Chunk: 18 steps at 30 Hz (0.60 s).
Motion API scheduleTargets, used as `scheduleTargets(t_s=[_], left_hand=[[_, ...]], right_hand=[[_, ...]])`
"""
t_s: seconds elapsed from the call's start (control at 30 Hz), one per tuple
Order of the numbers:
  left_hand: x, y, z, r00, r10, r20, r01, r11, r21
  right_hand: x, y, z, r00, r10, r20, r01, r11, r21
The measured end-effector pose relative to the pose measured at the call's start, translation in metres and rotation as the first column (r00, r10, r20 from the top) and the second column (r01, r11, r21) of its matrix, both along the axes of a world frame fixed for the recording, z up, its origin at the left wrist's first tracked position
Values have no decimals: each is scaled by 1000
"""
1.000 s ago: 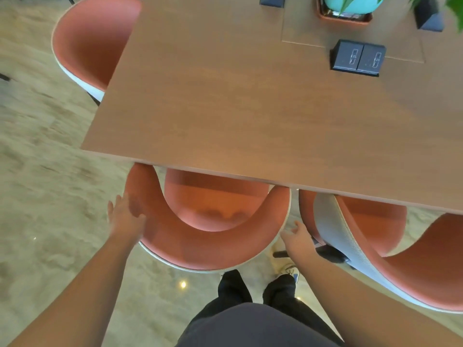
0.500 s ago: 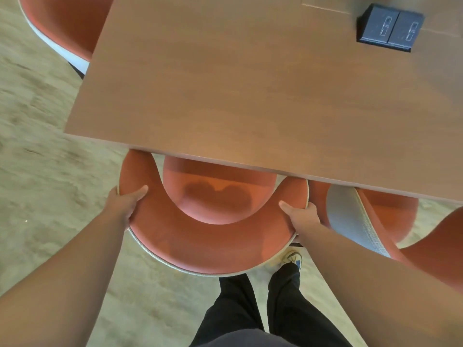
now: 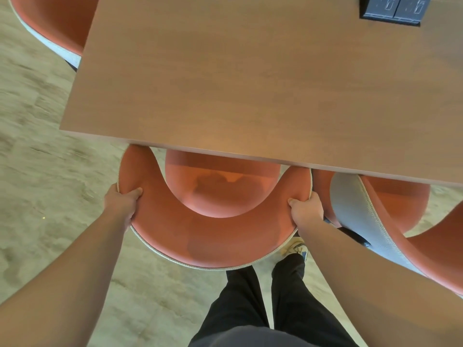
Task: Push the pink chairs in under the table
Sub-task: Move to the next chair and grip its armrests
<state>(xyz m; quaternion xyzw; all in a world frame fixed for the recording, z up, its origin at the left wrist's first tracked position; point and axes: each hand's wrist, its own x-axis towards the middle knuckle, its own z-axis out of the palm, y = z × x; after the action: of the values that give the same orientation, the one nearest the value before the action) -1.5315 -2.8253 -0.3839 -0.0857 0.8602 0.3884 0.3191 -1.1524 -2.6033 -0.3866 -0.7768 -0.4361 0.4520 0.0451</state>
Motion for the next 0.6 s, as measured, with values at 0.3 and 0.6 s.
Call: scheduleTargets(t_s=[0.3, 0.6], left_hand=[[21, -1, 2, 999, -36, -18, 37, 999, 11], [43, 14, -1, 997, -72, -7, 72, 997, 41]], right_hand=[[23, -2, 3, 1000, -5, -7, 6, 999, 43], [50, -3, 11, 999, -51, 17, 50, 997, 60]])
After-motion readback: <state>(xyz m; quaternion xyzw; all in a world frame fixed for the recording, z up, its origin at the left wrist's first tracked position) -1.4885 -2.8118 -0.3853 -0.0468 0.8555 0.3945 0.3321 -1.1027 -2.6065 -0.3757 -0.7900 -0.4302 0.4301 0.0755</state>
